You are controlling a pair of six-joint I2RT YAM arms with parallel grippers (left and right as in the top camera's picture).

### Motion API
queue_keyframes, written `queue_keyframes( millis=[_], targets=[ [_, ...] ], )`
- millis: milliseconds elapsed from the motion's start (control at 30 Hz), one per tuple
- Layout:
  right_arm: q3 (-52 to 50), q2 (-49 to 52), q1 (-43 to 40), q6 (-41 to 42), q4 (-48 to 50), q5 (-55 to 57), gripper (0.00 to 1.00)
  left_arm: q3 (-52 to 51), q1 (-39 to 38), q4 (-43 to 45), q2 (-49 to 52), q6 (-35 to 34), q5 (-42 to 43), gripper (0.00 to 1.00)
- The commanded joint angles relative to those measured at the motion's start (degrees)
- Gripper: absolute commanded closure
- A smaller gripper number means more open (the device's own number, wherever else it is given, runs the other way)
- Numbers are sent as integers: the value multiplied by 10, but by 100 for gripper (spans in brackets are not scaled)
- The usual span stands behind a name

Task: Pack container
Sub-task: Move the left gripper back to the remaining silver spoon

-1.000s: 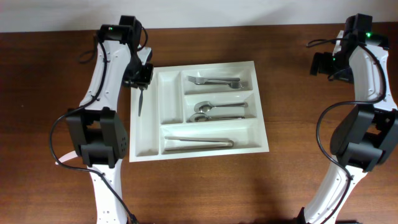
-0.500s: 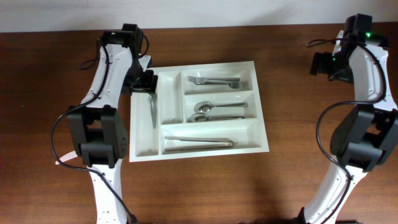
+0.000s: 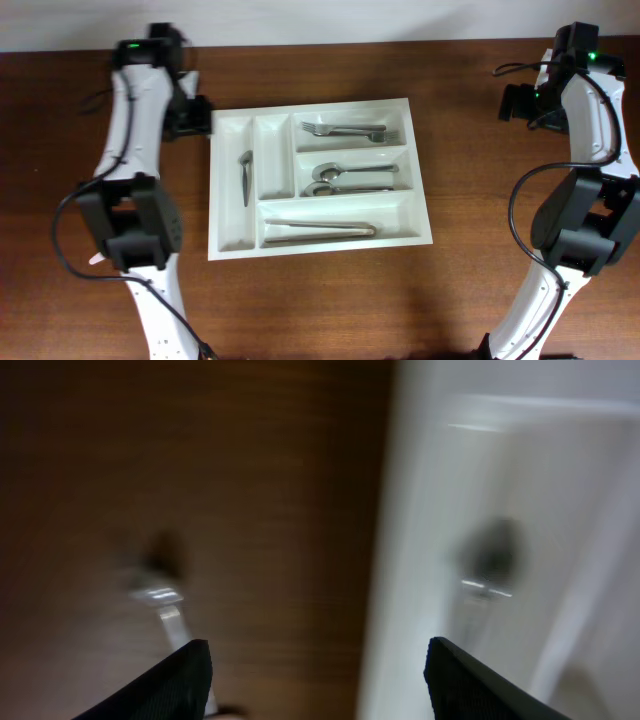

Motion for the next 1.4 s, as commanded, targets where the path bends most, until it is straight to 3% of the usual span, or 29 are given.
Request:
queue_keyframes(
  millis=[0,467,1000,1367],
  targets=[
    [10,-22,-1,-4,0,-3,1,-13,38,-1,-18,-28,-33,30],
    [10,-22,-1,-3,0,-3,1,-189,61,108,-17,-76,-43,30],
    [10,-22,-1,-4,0,-3,1,-202,61,125,-17,-79,-126,31],
    [10,-22,-1,-3,0,-3,1,-269,61,206,-17,-68,-112,35]
  ],
)
